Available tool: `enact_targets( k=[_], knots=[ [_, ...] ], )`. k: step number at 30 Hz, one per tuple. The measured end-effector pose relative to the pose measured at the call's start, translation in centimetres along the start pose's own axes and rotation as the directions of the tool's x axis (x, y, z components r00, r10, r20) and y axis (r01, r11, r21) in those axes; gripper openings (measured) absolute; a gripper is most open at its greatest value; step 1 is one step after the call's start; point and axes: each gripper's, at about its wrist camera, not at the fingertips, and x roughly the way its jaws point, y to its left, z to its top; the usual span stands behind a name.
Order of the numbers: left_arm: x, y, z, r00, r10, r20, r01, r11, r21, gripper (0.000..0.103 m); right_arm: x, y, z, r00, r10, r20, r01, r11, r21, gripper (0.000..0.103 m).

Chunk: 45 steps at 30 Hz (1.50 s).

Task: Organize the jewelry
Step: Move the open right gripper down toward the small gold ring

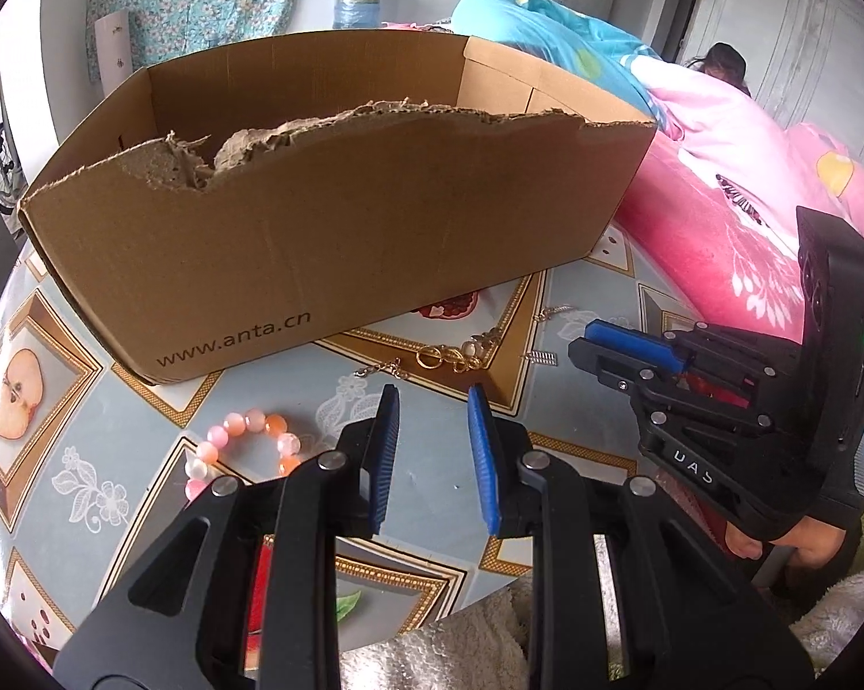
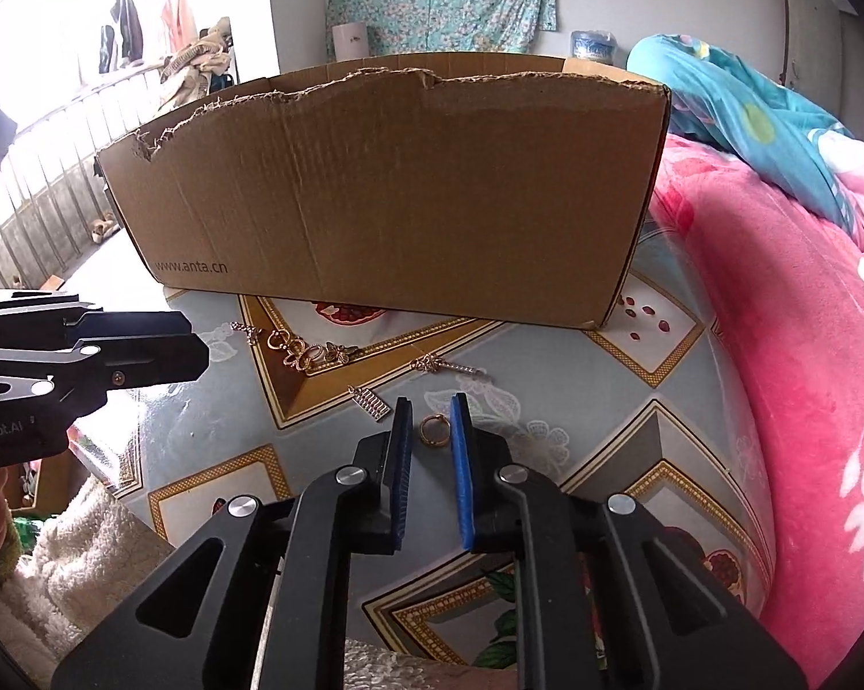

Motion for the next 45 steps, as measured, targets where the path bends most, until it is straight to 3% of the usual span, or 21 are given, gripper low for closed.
enact_targets(
  k=[10, 14, 17, 22, 26, 33, 45],
  knots=[
    [0.3, -0.8, 0.0, 1.0, -0.015, -0.004, 0.015, 0.999, 0.03, 0.023, -0.8, -2.0, 0.4, 0.999, 0.044, -0.018, -0.042, 0.996, 0.083, 0.012],
    [1.1, -2.6, 0.3, 0.999, -0.039, -0.008, 0.04, 0.993, 0.115, 0.023, -2.1, -2.7, 0.3, 0.999, 0.034, -0.002, -0.034, 0.996, 0.088, 0.014],
    [1.9, -4.7, 0.5, 0.998, -0.065, -0.022, 0.068, 0.97, 0.235, 0.023, -2.7, -3.2, 0.1, 0.999, 0.033, -0.001, -0.033, 0.996, 0.086, 0.014],
    [3.0, -6.9, 1.3, 0.993, -0.103, -0.053, 0.116, 0.907, 0.406, 0.023, -3.1, -3.7, -0.1, 0.998, 0.057, -0.002, -0.057, 0.992, 0.109, 0.014],
    [3.8, -7.6, 1.9, 0.988, -0.123, -0.094, 0.153, 0.858, 0.49, 0.023, -3.0, -3.6, -0.3, 0.998, 0.066, 0.002, -0.066, 0.991, 0.114, 0.014],
    [5.4, -7.9, 2.3, 0.977, -0.138, -0.166, 0.207, 0.808, 0.551, 0.023, -2.6, -4.2, -0.3, 0.997, 0.077, 0.004, -0.077, 0.99, 0.122, 0.014],
    [6.2, -8.0, 2.9, 0.966, -0.16, -0.203, 0.251, 0.768, 0.589, 0.021, -1.9, -5.0, -0.3, 0.996, 0.092, -0.003, -0.09, 0.985, 0.147, 0.014]
  ],
)
